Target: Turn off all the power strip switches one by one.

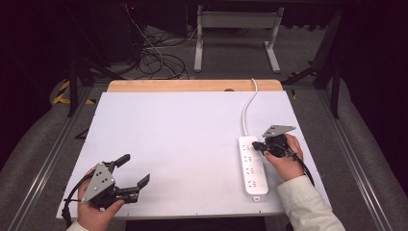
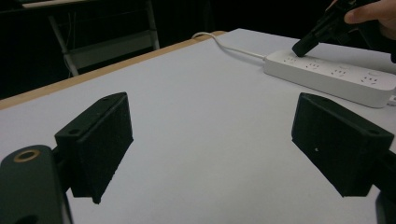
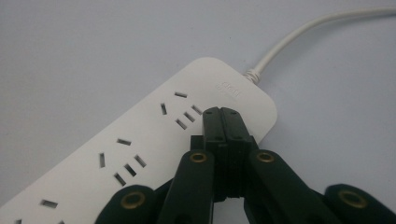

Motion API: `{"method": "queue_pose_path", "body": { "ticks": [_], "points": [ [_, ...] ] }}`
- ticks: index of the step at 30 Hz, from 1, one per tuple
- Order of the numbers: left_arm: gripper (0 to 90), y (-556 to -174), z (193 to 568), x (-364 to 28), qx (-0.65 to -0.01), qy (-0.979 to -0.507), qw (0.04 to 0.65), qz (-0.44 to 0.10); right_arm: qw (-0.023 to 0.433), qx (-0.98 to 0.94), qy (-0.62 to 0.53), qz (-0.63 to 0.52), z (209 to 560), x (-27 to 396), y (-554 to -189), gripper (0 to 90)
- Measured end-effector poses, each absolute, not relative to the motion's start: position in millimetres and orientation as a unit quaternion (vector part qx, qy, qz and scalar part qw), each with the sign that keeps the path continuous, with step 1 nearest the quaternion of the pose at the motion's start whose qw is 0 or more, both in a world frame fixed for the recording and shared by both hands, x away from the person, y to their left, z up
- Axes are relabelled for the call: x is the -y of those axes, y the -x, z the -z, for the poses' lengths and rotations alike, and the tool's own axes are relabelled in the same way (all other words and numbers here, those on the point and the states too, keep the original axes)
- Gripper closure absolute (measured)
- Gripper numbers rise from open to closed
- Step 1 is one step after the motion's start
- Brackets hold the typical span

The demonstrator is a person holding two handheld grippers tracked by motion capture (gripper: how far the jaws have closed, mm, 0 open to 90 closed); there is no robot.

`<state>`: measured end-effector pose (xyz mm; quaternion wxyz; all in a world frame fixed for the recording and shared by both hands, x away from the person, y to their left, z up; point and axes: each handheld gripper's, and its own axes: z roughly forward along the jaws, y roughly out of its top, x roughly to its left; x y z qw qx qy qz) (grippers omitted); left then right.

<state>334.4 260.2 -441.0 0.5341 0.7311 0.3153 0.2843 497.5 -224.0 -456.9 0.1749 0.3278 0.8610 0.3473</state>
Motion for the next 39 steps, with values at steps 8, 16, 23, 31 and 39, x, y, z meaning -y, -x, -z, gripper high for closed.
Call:
{"method": "queue_pose_path", "body": {
  "ticks": [8,16,23,31,39],
  "points": [
    [12.9,-334.3,440.9,-260.2,-0.316,-0.73,0.535,-0.285,0.197,-0.862,-0.328,-0.333,456.9,222.9,-496.8,90.0],
    [12.9,-335.0,441.3,-260.5,-0.315,-0.731,0.534,-0.285,0.19,-0.863,-0.32,-0.341,457.3,222.8,-496.3,90.0],
    [12.9,-335.1,440.9,-260.8,-0.315,-0.732,0.533,-0.284,0.185,-0.86,-0.328,-0.345,457.7,223.6,-497.1,90.0],
    [12.9,-334.8,440.8,-260.5,-0.316,-0.73,0.535,-0.283,0.186,-0.859,-0.331,-0.343,458.2,222.2,-497.1,90.0],
    [12.9,-333.6,439.9,-262.1,-0.317,-0.729,0.536,-0.283,0.198,-0.856,-0.325,-0.349,460.7,217.4,-497.1,90.0]
  ]
}}
